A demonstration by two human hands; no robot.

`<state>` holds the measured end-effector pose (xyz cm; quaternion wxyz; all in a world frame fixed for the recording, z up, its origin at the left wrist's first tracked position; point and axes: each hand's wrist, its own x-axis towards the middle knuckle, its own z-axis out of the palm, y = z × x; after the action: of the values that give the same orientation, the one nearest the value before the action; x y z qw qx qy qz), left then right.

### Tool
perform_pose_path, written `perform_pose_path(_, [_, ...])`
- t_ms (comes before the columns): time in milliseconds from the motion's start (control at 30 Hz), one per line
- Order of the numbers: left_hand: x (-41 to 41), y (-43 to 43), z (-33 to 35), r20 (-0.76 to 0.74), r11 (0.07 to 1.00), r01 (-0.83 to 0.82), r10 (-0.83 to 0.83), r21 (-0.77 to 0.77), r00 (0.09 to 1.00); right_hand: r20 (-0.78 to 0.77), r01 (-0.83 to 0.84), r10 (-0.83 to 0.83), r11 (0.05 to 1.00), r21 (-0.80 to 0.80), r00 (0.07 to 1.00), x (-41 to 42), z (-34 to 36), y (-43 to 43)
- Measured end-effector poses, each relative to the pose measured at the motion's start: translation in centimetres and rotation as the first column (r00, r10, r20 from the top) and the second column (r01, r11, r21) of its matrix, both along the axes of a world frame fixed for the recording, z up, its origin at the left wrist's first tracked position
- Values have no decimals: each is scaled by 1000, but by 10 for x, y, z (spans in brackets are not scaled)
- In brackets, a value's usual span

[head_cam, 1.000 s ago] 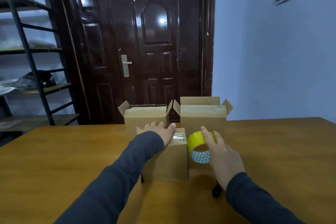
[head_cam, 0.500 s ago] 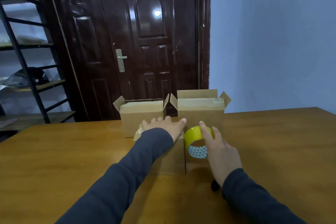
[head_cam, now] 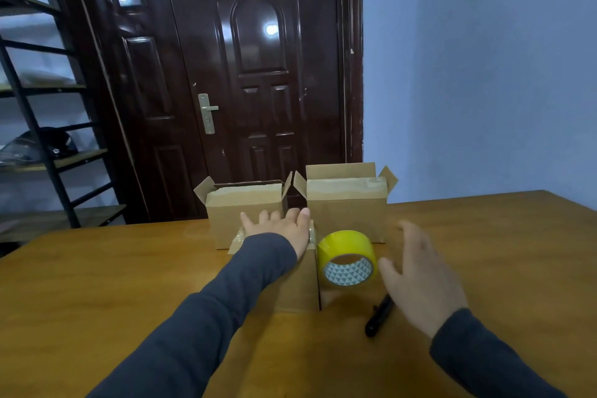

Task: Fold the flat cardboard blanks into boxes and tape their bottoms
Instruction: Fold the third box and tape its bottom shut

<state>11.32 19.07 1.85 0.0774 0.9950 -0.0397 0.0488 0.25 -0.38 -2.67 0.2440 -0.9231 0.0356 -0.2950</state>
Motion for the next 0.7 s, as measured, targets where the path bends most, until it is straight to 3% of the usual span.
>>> perform_pose_path(67, [0,-1,0,-9,1000,-12,12,-8,1000,-144,162,-189,970,-184,971,-4,-3,1])
perform_pose_path(167, [1,0,-1,-7,1000,-16,16,-4,1000,-549,65,-216,958,-280,807,-3,-15,13])
perform_pose_path(300, [0,-1,2,-21,1000,2,-1,24,1000,-630,34,-209,960,-278,748,5,-27,9])
perform_pose_path(433, [1,2,0,-9,997,41,-41,59,999,-657,165,-142,986,-26,740,-3,-17,-15])
perform_pose_path(533, [1,3,2,-22,993,60,-58,100,998,-462,227,-61,922,314,885,-20,-10,-34])
perform_pose_path(600, [1,3,4,-45,989,68,-63,128,997,-283,139,22,833,535,959,-32,0,-35])
perform_pose_path(700, [0,0,9,-88,991,59,-48,123,995,-182,12,228,593,805,956,-42,15,-25])
